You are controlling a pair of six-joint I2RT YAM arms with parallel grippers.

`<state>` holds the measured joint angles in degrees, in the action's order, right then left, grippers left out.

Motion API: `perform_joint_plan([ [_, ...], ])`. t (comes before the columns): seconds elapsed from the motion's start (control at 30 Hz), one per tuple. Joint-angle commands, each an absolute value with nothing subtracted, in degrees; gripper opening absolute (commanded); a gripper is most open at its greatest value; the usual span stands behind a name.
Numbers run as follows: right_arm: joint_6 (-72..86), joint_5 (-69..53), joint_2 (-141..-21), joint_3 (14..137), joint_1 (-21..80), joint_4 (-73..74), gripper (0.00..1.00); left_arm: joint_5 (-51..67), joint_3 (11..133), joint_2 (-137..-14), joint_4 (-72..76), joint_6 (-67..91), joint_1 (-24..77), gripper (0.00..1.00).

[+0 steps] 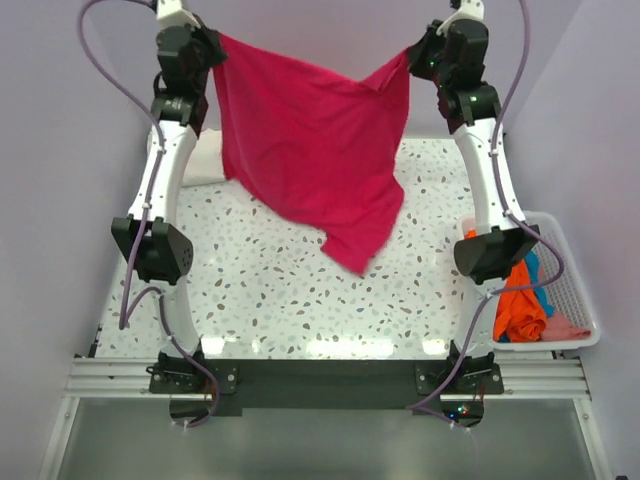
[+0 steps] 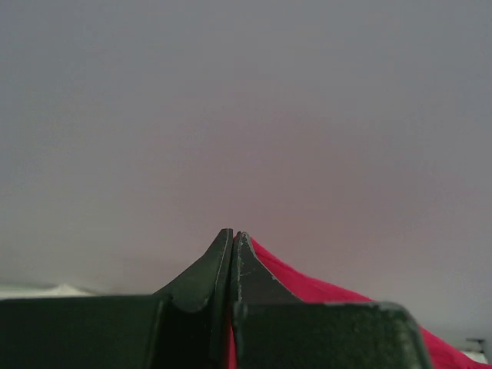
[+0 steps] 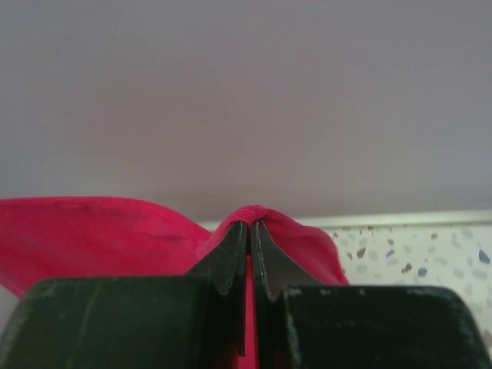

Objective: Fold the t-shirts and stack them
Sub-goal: Flatten the tshirt out

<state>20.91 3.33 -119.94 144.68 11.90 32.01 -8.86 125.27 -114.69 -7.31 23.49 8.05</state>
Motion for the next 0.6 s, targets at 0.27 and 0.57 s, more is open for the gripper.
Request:
perform_joint_plan([
  [0.27, 20.92, 5.27, -102.14, 132.48, 9.67, 14.33, 0.00, -0.88, 116.66, -106.09, 8.79, 25.22, 2.20, 0.00],
  [0.57, 29.51, 5.01, -79.67, 79.36, 9.67, 13.53, 0.00, -5.01, 78.96, -91.07, 11.52, 33.99, 2.11, 0.00],
])
